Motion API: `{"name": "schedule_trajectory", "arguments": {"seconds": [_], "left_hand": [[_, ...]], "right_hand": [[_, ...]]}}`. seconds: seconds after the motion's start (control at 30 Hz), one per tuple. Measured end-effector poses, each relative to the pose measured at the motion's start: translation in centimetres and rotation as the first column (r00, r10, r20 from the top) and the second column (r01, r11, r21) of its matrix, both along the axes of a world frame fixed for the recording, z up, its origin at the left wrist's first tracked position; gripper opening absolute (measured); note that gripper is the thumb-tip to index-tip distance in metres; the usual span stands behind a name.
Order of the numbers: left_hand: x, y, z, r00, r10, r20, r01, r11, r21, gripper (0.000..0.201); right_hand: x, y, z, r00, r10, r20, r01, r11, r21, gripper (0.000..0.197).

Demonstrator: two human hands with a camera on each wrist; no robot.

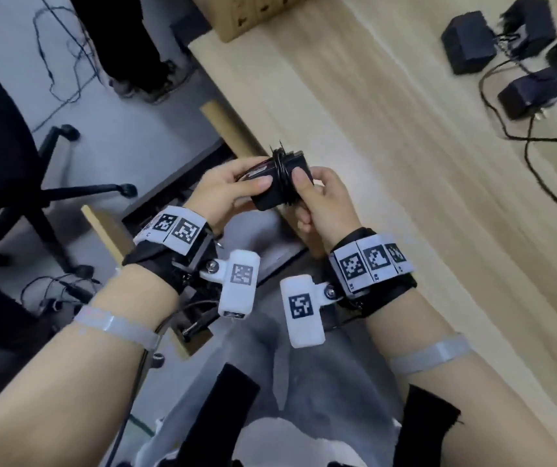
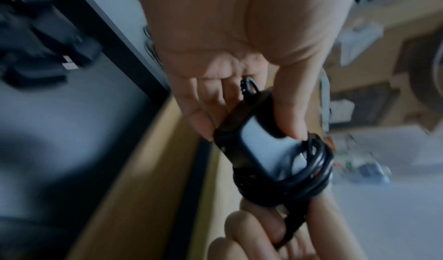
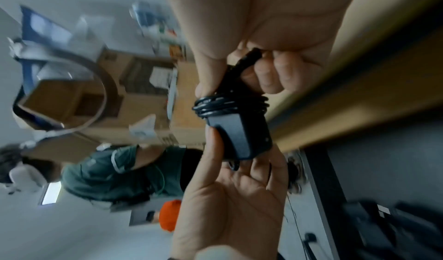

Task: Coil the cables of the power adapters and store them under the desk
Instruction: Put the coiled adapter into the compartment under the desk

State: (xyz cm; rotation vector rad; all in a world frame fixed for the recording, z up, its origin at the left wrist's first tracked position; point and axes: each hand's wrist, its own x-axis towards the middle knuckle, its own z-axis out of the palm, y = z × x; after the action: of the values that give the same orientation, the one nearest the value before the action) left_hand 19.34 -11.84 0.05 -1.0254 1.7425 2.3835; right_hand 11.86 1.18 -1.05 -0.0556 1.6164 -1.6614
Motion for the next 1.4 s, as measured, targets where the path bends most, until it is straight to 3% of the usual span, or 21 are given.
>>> {"name": "schedule_trajectory", "arguments": {"seconds": [0.13, 0.23, 0.3, 0.37, 0.43, 0.5, 0.63, 0.77, 0.87, 1.03, 1.3, 1.4], "left_hand": [[6.7, -4.8, -3.5, 0.994, 0.097, 0.048, -0.096, 0.995, -0.021, 0.028], [10.5, -6.4, -7.6, 0.976, 0.160, 0.146, -0.160, 0.987, -0.011, 0.029], [12.3, -6.9, -10.3, 0.948, 0.188, 0.257, -0.174, 0.982, -0.080, 0.032], [13.8, -7.4, -12.5, 0.908, 0.226, 0.351, -0.141, 0.957, -0.252, 0.036], [15.2, -8.2, -14.1, 0.868, 0.287, 0.404, -0.065, 0.874, -0.482, 0.040], [16.7, -8.8, -15.4, 0.826, 0.354, 0.439, 0.036, 0.743, -0.668, 0.054], [18.2, -8.0, -16.9, 0.682, 0.537, 0.497, 0.022, 0.665, -0.747, 0.090], [18.7, -6.7, -18.6, 0.573, 0.603, 0.555, -0.061, 0.707, -0.705, 0.097], [19.7, -6.1, -19.9, 0.594, 0.573, 0.565, -0.113, 0.755, -0.646, 0.089], [20.5, -5.8, -20.8, 0.626, 0.566, 0.536, -0.103, 0.741, -0.663, 0.081], [21.1, -5.9, -21.3, 0.664, 0.545, 0.512, -0.157, 0.771, -0.617, 0.084], [21.3, -5.9, -21.2, 0.674, 0.525, 0.520, -0.160, 0.790, -0.591, 0.085]], "right_hand": [[4.7, -5.8, -3.6, 0.969, 0.239, -0.056, -0.234, 0.968, 0.092, 0.020], [7.7, -8.1, -7.9, 0.948, 0.318, 0.010, -0.315, 0.935, 0.165, 0.025], [9.2, -8.6, -11.2, 0.946, 0.302, 0.115, -0.320, 0.927, 0.197, 0.028], [9.9, -8.2, -14.3, 0.934, 0.234, 0.269, -0.300, 0.924, 0.238, 0.030], [10.0, -7.6, -16.9, 0.903, 0.142, 0.406, -0.275, 0.916, 0.291, 0.031], [9.9, -7.1, -19.0, 0.879, 0.075, 0.470, -0.268, 0.895, 0.357, 0.033], [10.1, -8.0, -21.5, 0.892, 0.032, 0.452, -0.275, 0.831, 0.484, 0.034], [10.5, -9.5, -23.1, 0.903, 0.142, 0.404, -0.376, 0.715, 0.589, 0.032], [10.6, -10.0, -24.0, 0.892, 0.187, 0.412, -0.422, 0.672, 0.609, 0.030], [10.4, -10.6, -24.8, 0.902, 0.180, 0.392, -0.408, 0.647, 0.644, 0.030], [10.8, -11.1, -25.0, 0.910, 0.034, 0.414, -0.308, 0.723, 0.618, 0.024], [11.2, -10.7, -25.0, 0.913, 0.061, 0.404, -0.314, 0.738, 0.598, 0.022]]}}
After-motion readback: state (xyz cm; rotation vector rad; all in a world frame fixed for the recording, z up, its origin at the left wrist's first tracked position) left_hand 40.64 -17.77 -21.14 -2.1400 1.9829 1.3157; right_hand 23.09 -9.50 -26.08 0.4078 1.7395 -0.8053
